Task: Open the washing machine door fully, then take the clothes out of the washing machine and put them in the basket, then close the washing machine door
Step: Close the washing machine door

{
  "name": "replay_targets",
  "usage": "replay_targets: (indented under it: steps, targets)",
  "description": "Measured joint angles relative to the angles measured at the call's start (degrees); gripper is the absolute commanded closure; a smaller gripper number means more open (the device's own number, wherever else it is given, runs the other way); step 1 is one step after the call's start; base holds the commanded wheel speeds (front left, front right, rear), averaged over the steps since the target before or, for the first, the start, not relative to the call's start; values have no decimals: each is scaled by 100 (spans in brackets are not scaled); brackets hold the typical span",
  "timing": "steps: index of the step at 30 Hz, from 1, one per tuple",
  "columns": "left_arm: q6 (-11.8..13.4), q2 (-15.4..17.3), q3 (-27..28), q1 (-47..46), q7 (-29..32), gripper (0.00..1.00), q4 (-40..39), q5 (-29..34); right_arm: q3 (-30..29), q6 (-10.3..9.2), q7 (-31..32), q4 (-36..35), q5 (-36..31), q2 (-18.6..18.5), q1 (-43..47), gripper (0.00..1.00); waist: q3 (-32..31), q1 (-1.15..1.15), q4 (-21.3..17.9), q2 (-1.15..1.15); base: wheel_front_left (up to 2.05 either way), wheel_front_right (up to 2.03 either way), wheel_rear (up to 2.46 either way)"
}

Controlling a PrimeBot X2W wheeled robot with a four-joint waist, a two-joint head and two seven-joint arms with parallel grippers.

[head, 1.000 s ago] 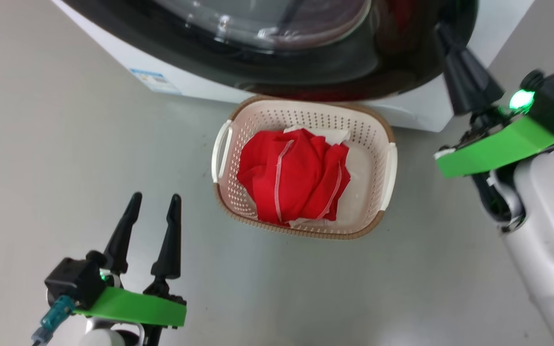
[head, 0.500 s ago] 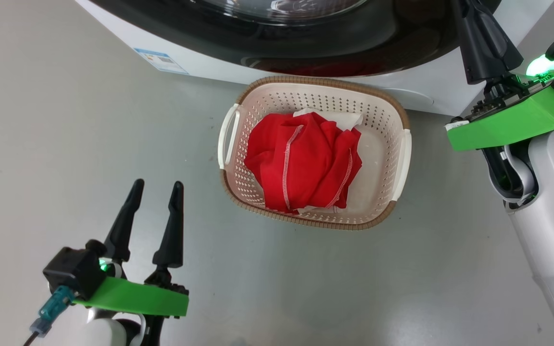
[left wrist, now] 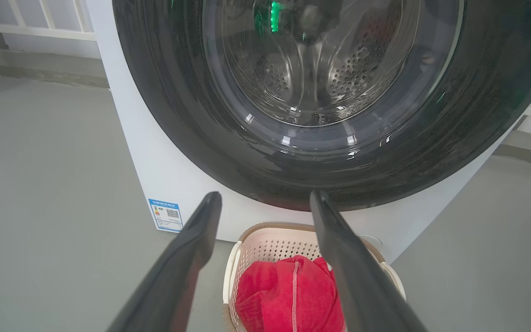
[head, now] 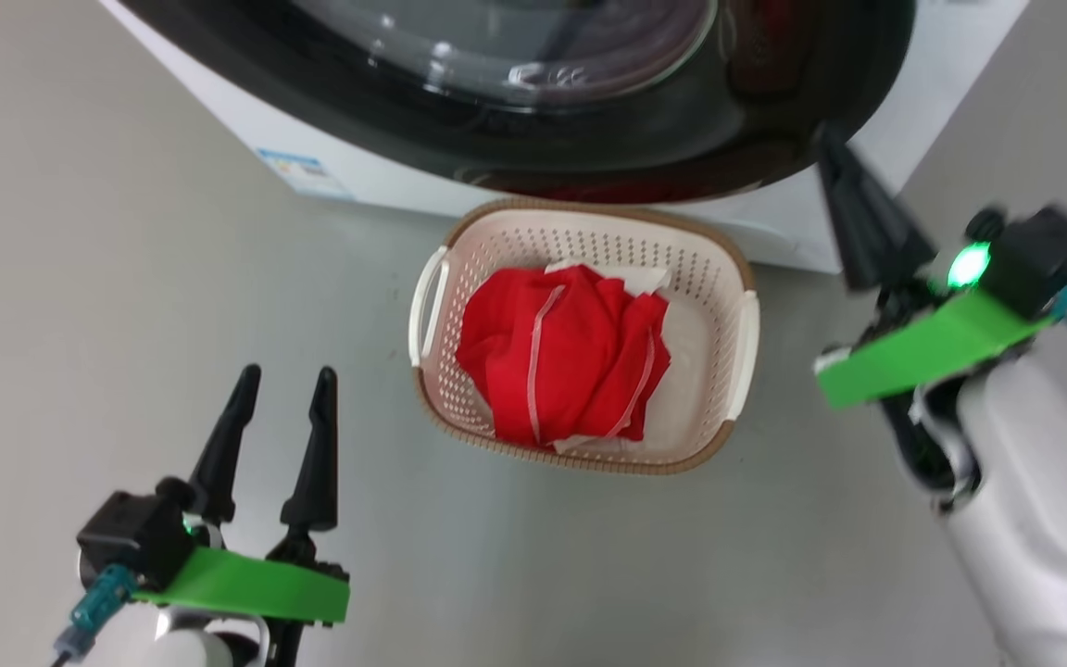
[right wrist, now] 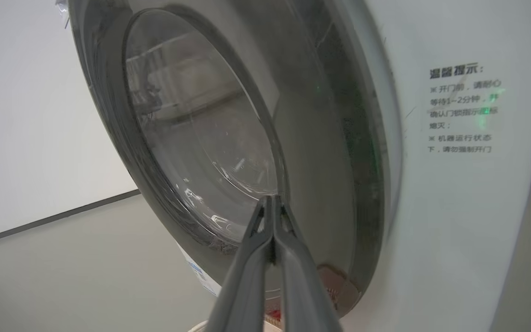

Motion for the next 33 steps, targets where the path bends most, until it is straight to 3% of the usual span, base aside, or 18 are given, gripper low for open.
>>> replay_targets:
  steps: [3,4,5,20,33]
  targets:
    - [0,1,52,140,0,0,24,80,46,0,1,0,-1,45,299,50,-160,0,-70,0,0,0,0]
    - [0,1,65,180,0,0,40,113,49,0,1,-2,-1,57,391,14,-211,0,-95,0,0,0,0]
    - [0,1,82,206,0,0,55,134,38,0,1,-5,-1,81,488,0,-261,0,-122,0,0,0,0]
    - [0,16,182,647,0,0,90,405,-437,0,1,-66,-2,331,1782,0,-906,0,-602,0,0,0,0]
    - [0,214,160,1048,0,0,74,396,-753,0,1,-125,-11,416,2558,0,-1374,0,-1032,0,0,0,0]
